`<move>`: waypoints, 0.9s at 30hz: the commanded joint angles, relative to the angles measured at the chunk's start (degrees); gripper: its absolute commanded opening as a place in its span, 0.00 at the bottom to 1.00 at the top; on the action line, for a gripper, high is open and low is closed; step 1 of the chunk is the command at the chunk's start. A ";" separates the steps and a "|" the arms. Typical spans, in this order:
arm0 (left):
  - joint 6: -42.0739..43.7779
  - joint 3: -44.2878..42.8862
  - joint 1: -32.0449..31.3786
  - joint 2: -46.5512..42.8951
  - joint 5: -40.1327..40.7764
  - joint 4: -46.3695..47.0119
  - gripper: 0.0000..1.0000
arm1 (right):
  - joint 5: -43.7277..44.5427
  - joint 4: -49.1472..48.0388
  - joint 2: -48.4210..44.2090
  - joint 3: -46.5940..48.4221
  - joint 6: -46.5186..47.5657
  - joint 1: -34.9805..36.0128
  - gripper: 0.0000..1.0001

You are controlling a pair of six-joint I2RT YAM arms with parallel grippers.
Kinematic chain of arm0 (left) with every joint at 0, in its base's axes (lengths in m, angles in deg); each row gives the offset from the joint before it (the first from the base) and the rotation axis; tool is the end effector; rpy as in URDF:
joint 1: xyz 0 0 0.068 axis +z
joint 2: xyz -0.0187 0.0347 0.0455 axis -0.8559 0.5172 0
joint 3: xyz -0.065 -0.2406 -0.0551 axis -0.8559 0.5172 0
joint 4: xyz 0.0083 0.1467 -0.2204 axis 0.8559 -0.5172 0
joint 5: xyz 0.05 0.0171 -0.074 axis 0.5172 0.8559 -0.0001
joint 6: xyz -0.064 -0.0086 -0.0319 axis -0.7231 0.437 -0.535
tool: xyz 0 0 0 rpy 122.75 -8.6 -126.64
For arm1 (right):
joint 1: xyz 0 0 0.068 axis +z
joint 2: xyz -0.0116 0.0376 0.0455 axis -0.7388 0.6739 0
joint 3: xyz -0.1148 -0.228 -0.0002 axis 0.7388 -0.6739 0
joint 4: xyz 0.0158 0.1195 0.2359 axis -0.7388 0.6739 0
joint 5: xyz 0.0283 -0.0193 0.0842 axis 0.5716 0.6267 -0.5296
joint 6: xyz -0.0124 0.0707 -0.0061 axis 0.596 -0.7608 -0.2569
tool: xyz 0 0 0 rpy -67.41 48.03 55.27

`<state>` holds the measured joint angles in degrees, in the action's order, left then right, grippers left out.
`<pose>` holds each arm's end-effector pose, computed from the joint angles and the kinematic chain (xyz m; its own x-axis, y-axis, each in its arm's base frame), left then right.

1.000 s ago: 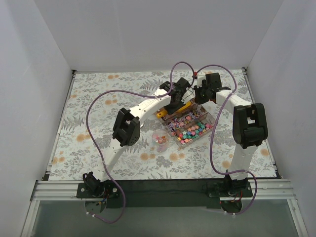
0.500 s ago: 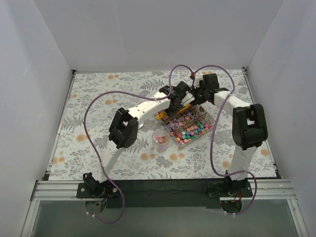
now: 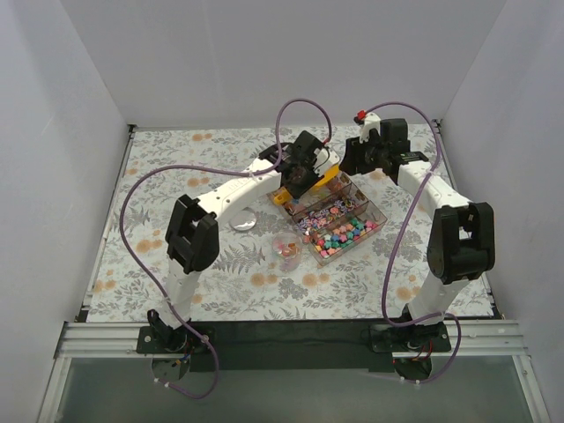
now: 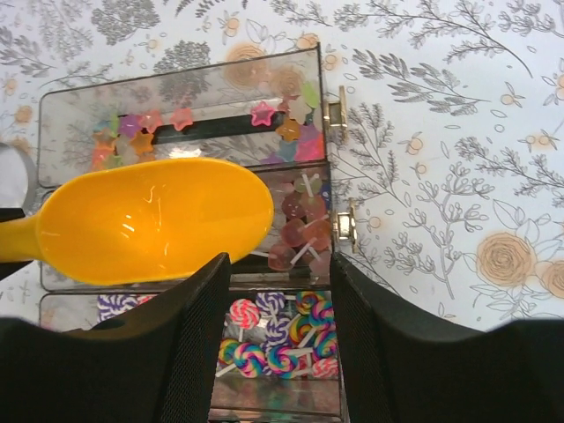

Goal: Pack the candies
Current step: Adjust the spatula.

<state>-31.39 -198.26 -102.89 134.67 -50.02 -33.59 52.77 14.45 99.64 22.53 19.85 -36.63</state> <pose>0.3440 -0.3217 0.2256 -0.8123 0.2869 -0.5078 0.3726 0.9251 -0.0734 0.4099 0.1001 0.2402 -0.5196 -0.1476 -0.8415 -0.4801 0.8652 0.1447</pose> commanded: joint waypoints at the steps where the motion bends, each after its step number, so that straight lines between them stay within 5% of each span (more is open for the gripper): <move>1: 0.89 1.22 -0.18 -7.10 -3.86 2.89 0.00 | -4.57 -1.23 -2.30 -0.31 -2.43 0.33 0.56; 8: 2.47 7.61 -0.09 -11.57 -7.54 5.42 0.00 | -8.79 -1.14 -2.21 1.01 -6.03 0.33 0.56; 15: 1.42 20.45 0.52 -21.51 -14.83 20.44 0.00 | -8.62 0.35 -0.54 -0.40 -6.39 0.33 0.56; 27: -4.30 26.70 3.69 -26.52 -21.09 31.53 0.00 | -10.81 2.63 -0.10 -0.93 -5.33 0.33 0.56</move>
<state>-33.92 -172.29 -99.26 112.46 -68.69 -9.24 43.66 15.32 99.43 21.57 14.08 -36.28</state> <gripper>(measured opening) 0.269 0.563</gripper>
